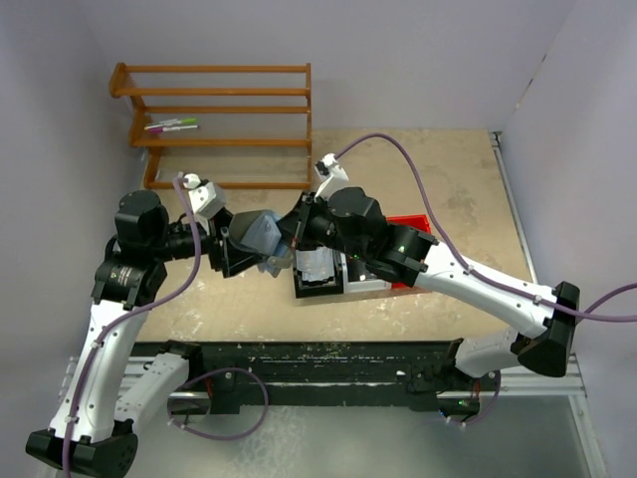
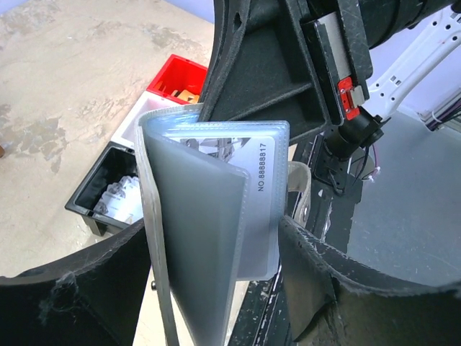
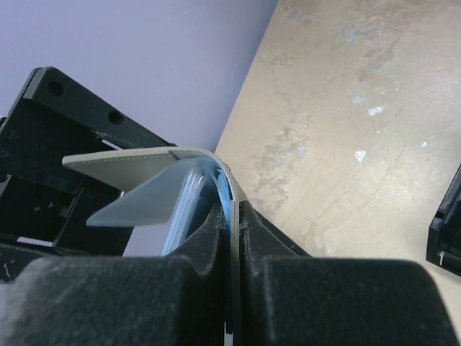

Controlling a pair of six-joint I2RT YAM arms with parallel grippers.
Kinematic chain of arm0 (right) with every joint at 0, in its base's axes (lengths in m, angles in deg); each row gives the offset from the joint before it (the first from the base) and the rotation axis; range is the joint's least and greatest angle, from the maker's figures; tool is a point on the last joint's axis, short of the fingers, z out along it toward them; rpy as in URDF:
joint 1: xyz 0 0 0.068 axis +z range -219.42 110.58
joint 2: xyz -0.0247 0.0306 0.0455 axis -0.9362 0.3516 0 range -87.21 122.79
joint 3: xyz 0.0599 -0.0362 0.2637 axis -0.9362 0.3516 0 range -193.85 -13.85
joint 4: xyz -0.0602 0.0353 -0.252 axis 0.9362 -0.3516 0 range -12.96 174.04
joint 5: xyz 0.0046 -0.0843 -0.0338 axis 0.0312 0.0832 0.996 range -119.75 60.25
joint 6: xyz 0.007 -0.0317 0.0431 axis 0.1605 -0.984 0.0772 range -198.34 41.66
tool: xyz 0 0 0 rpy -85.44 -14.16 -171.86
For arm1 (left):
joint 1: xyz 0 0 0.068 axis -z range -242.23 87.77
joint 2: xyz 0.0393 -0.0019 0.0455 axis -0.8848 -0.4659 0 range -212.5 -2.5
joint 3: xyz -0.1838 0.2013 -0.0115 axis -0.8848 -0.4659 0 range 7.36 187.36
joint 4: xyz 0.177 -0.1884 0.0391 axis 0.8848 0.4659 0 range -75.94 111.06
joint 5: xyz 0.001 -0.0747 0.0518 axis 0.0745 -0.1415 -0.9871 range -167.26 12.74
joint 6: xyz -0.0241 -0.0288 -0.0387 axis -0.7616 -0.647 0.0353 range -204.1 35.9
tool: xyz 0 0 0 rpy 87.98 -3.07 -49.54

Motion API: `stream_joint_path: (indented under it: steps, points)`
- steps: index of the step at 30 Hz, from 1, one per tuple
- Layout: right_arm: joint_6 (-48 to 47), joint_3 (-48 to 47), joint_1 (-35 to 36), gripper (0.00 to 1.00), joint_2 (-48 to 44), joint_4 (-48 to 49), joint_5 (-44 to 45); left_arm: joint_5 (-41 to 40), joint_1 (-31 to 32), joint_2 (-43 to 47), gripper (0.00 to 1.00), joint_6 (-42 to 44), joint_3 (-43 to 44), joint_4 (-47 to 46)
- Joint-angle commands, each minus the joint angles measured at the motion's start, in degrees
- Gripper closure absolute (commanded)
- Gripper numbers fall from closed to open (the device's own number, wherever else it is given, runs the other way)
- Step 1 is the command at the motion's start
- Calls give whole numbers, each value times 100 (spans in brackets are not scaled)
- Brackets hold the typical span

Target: Take the credit cards out of the card holder

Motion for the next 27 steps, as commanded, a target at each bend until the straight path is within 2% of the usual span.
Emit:
stream_joint_path:
  steps: [1,11,27]
  points:
    - [25,-619,221,100,135,-104,740,493,42,75,29,18,-50,47]
    - [-85,-705,330,100,138,-260,1090,503,53,137,29,316,20,420]
    - [-174,-1102,534,100,304,-861,1811,790,70,148,31,-62,-51,159]
